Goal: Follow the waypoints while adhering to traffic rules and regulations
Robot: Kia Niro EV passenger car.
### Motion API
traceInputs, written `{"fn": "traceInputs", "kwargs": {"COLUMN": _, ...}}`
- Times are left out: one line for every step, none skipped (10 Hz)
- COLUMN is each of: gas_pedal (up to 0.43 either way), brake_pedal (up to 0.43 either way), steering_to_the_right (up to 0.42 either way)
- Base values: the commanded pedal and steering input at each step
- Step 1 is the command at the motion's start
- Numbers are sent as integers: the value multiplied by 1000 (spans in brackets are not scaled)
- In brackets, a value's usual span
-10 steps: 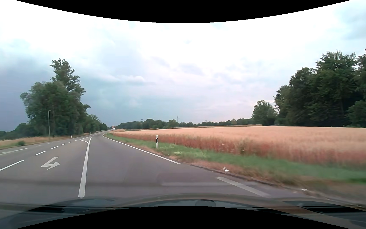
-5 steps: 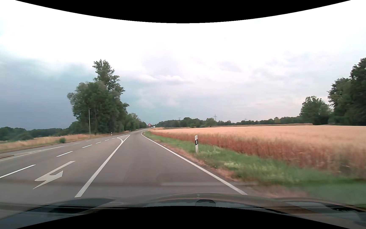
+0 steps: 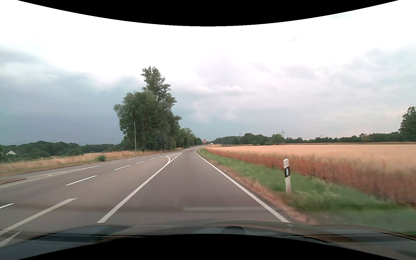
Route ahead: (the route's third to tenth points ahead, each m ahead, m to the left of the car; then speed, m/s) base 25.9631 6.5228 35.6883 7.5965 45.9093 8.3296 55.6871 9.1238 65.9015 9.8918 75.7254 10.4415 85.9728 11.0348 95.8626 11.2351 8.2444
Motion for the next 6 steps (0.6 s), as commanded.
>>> {"fn": "traceInputs", "kwargs": {"gas_pedal": 268, "brake_pedal": 0, "steering_to_the_right": -124}}
{"fn": "traceInputs", "kwargs": {"gas_pedal": 268, "brake_pedal": 0, "steering_to_the_right": -107}}
{"fn": "traceInputs", "kwargs": {"gas_pedal": 268, "brake_pedal": 0, "steering_to_the_right": -85}}
{"fn": "traceInputs", "kwargs": {"gas_pedal": 268, "brake_pedal": 0, "steering_to_the_right": -68}}
{"fn": "traceInputs", "kwargs": {"gas_pedal": 268, "brake_pedal": 0, "steering_to_the_right": -51}}
{"fn": "traceInputs", "kwargs": {"gas_pedal": 268, "brake_pedal": 0, "steering_to_the_right": -31}}
